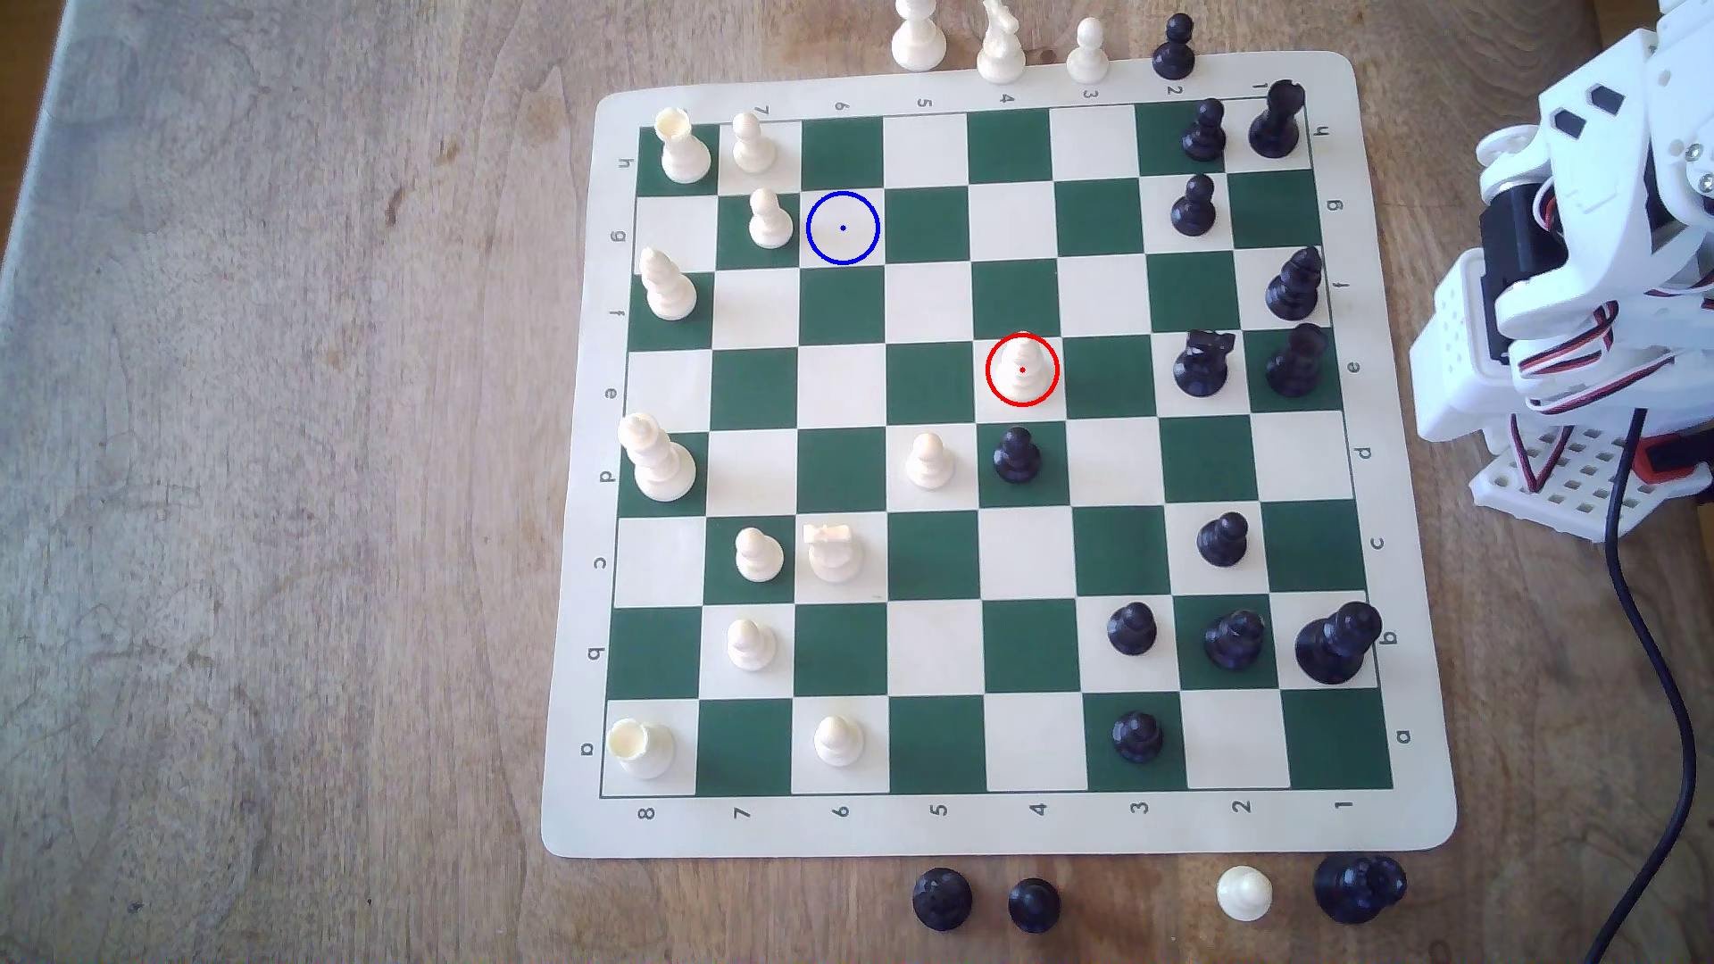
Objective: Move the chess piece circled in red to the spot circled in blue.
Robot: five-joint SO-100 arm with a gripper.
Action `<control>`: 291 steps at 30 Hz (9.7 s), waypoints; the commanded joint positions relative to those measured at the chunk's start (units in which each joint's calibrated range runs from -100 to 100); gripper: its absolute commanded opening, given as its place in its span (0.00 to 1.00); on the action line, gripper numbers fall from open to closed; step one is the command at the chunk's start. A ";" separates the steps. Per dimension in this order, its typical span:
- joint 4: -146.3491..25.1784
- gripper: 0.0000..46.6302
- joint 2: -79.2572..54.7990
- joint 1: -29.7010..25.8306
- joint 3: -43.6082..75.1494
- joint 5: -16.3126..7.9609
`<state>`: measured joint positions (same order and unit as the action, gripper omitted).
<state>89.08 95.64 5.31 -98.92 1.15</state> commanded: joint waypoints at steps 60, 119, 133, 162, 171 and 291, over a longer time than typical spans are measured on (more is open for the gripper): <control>-169.51 0.07 -59.31 5.21 81.69 -8.25; -159.27 0.28 -92.16 3.41 83.87 -7.57; -157.72 0.27 -94.71 2.86 82.87 -8.06; -156.90 0.25 -96.58 2.63 82.32 -8.06; -157.31 0.06 -96.58 2.55 82.32 -7.91; -186.30 0.42 -148.78 13.97 181.06 -8.06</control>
<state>-95.46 -58.36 19.84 78.31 -6.86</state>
